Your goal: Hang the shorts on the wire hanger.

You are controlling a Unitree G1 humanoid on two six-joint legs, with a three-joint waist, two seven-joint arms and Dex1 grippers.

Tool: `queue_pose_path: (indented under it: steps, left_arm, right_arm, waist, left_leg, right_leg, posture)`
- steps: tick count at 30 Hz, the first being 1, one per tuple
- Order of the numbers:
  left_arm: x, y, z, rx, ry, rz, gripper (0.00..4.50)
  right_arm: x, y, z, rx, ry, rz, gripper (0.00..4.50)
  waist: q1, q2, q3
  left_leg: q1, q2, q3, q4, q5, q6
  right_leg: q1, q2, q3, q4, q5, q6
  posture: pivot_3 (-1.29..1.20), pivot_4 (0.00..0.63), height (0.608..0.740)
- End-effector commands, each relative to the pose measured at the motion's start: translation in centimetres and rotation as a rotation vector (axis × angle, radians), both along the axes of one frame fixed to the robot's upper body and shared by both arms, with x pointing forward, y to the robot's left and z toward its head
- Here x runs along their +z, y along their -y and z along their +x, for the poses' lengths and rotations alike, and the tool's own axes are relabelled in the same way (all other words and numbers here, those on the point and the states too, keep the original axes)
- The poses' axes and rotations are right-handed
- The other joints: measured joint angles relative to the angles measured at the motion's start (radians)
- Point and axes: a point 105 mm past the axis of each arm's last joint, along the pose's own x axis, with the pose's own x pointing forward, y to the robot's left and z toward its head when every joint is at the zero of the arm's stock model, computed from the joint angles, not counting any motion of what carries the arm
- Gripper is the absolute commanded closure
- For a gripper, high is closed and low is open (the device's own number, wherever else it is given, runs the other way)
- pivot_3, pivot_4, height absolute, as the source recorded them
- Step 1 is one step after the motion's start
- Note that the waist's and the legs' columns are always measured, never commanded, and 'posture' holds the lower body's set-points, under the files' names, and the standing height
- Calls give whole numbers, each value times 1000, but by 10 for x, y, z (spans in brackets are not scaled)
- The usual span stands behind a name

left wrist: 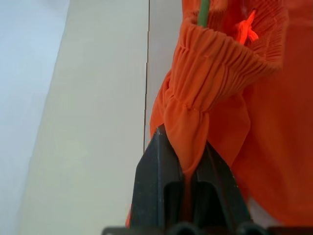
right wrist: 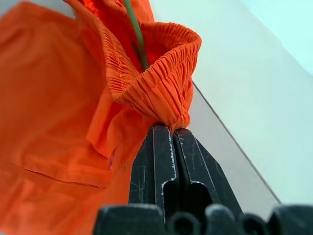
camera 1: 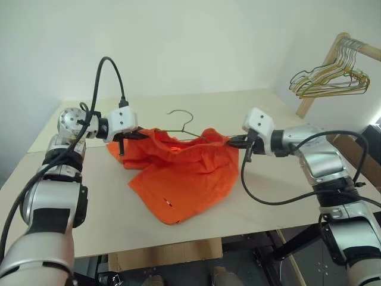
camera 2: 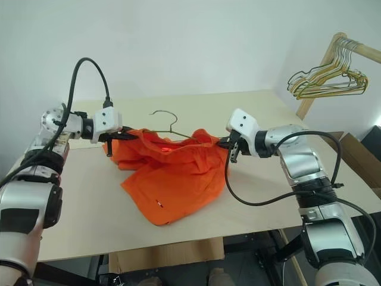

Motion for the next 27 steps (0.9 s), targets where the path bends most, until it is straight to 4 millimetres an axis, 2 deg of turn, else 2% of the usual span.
queue_pose_path:
  steps: [1,4,6,8,13,19,20,22,25,27]
  left_arm:
    - [9,-1,2,14,61,5,4500]
    - [4,2,5,39,63,-8,4500]
    - [0,3,5,35,72,14,4500]
    - [4,7,7,46,60,-50,4500]
    - [28,16,12,49,108,-164,4500]
    - [26,17,10,37,107,-185,4500]
    - [26,18,9,28,101,-194,4500]
    - [24,19,6,4,94,-197,4500]
    - [23,21,4,-12,84,-200,4500]
    - [25,22,4,-16,87,-214,4500]
  right_arm:
    - [31,-8,-3,65,107,26,4488]
    - [42,-16,-13,134,125,56,4488]
    - [52,-19,-14,137,108,104,4488]
    - [53,-19,-13,139,105,103,4488]
    - [33,-18,-5,104,116,-1,4488]
    - [32,-16,5,77,221,-54,4488]
    - [32,-16,6,73,225,-58,4022]
    - [33,-15,9,68,270,-81,3526]
    - [35,-14,12,67,290,-84,2452]
    - [30,-13,9,108,271,-110,2452]
  waist:
    - [1,0,0]
    - [2,0,0]
    - [4,0,0]
    - [7,0,0]
    - [17,0,0]
    - [22,0,0]
    - [22,0,0]
    - [22,0,0]
    - [20,0,0]
    - [20,0,0]
  left_leg:
    - [0,0,0,0,0,0]
    - [0,0,0,0,0,0]
    - [0,0,0,0,0,0]
    - [0,0,0,0,0,0]
    - [0,0,0,0,0,0]
    - [0,0,0,0,0,0]
    - [0,0,0,0,0,0]
    - [0,0,0,0,0,0]
    - [0,0,1,0,0,0]
    - [0,0,1,0,0,0]
  right_leg:
    - [0,0,0,0,0,0]
    - [0,0,0,0,0,0]
    - [0,0,0,0,0,0]
    - [0,0,0,0,0,0]
    - [0,0,0,0,0,0]
    - [0,0,0,0,0,0]
    - [0,0,0,0,0,0]
    - [0,0,0,0,0,0]
    - [0,0,0,0,0,0]
    - [0,0,0,0,0,0]
  posture:
    - [-17,0,740]
    - [-16,0,740]
    - [-16,0,740]
    - [-22,0,740]
    - [-26,0,740]
    - [-28,0,740]
    - [-30,0,740]
    - [-32,0,740]
    - [-33,0,740]
    - [-30,0,740]
